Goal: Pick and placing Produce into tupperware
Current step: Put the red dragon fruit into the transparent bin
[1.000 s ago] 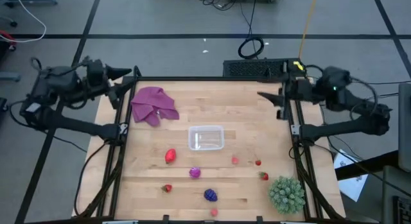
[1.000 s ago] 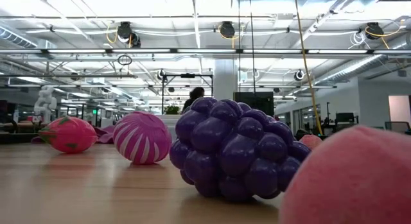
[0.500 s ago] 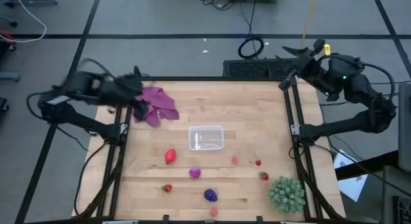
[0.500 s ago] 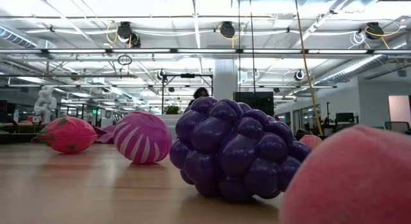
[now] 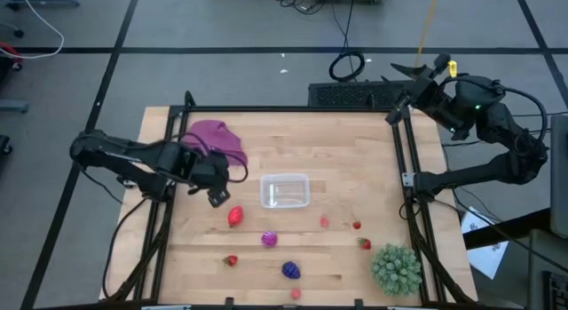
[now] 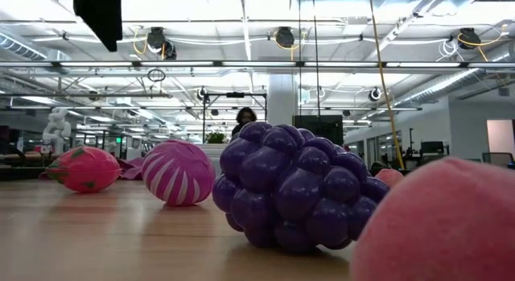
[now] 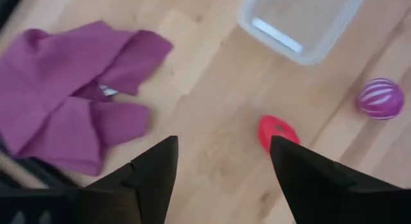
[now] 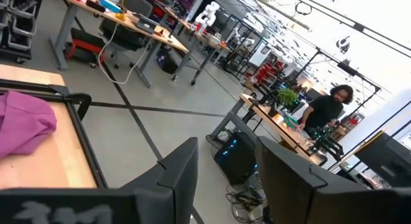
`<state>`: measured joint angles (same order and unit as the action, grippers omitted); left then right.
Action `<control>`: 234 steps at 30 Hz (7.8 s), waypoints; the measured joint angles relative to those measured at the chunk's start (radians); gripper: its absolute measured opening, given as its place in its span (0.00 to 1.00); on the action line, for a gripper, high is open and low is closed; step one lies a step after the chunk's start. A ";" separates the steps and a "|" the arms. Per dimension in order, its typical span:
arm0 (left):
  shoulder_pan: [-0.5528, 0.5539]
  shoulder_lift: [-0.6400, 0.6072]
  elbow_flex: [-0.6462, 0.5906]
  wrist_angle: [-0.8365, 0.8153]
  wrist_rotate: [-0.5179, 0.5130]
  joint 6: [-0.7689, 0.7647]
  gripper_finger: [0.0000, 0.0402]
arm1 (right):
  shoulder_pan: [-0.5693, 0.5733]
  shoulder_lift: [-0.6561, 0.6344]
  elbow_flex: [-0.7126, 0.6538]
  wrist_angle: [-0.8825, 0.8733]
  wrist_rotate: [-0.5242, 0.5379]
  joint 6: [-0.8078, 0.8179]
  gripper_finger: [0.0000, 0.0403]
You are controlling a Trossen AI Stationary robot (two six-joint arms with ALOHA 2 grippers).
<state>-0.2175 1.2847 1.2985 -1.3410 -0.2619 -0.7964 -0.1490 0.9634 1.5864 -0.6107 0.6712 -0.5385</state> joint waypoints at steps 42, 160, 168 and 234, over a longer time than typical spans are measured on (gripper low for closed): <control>-0.124 0.202 -0.079 0.085 0.088 -0.621 0.63 | 0.000 0.000 0.000 0.007 -0.002 0.029 0.37; -0.072 0.524 -0.162 0.358 0.235 -0.649 0.74 | 0.000 0.000 0.000 0.000 -0.002 0.029 0.37; -0.072 0.524 -0.161 0.359 0.235 -0.644 0.55 | 0.000 0.000 0.000 0.000 -0.002 0.029 0.37; 0.260 0.409 0.428 0.430 0.171 0.141 0.59 | 0.000 0.011 0.000 0.081 -0.002 0.000 0.37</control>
<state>0.0422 1.6932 1.7267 -0.9107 -0.0906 -0.6558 -0.1486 0.9741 1.5860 -0.5293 0.6693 -0.5388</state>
